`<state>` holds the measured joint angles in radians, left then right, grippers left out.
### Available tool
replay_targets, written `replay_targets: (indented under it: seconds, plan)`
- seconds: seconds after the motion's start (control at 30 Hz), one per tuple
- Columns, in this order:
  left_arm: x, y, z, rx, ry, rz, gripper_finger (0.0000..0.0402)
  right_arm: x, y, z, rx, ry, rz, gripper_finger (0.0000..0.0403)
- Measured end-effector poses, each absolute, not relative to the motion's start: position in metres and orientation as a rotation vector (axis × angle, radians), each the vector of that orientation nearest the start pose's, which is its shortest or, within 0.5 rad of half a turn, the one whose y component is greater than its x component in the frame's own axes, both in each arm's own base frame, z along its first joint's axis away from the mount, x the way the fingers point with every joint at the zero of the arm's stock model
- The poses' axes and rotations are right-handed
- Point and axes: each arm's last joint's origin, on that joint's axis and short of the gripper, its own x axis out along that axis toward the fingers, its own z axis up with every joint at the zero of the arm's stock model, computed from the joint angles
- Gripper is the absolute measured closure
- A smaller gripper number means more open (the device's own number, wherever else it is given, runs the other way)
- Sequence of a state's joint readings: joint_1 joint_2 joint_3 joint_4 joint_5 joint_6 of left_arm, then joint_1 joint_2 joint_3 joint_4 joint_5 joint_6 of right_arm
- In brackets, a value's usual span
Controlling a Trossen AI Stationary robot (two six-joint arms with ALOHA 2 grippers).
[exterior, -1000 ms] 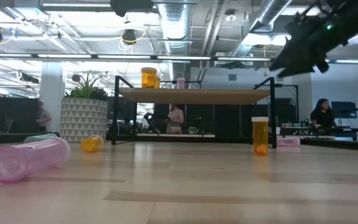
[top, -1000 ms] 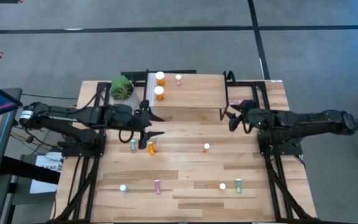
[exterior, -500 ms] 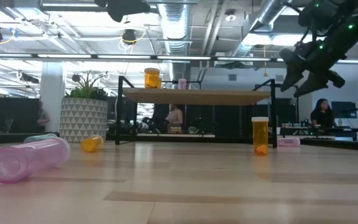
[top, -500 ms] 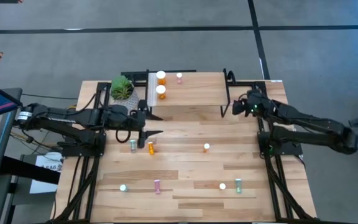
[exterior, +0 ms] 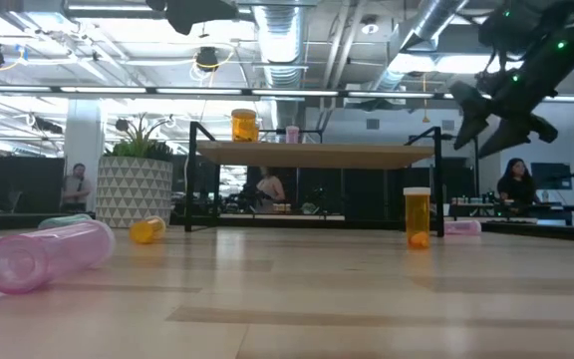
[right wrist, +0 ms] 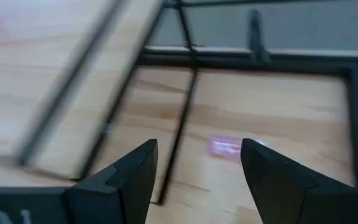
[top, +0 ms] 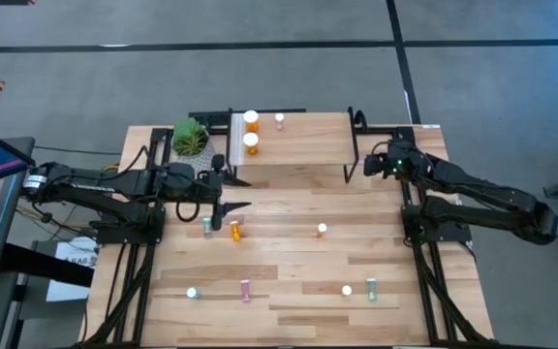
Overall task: Pick and place medicine bottles onto shelf by color
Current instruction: Put the top pink bottle aligned with the other pink pill bottle on the shelf
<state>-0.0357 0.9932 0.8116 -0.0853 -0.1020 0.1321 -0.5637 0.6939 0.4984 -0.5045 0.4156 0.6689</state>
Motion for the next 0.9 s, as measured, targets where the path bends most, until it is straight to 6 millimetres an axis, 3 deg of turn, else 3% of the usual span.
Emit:
replay_targets:
  seconds: [0.4,0.73,0.9]
  plan:
    - [0.221,-0.005,0.314,0.174,0.272,0.034,0.0189,0.113,-0.117,0.2,0.809,0.503,-1.219,0.015]
    - [0.22,-0.005,0.313,0.182,0.285,0.031,0.0189,0.105,-0.156,0.186,0.914,0.475,-1.225,0.015]
    - [0.22,-0.005,0.313,0.182,0.285,0.028,0.0189,0.106,-0.16,0.185,0.933,0.479,-1.23,0.015]
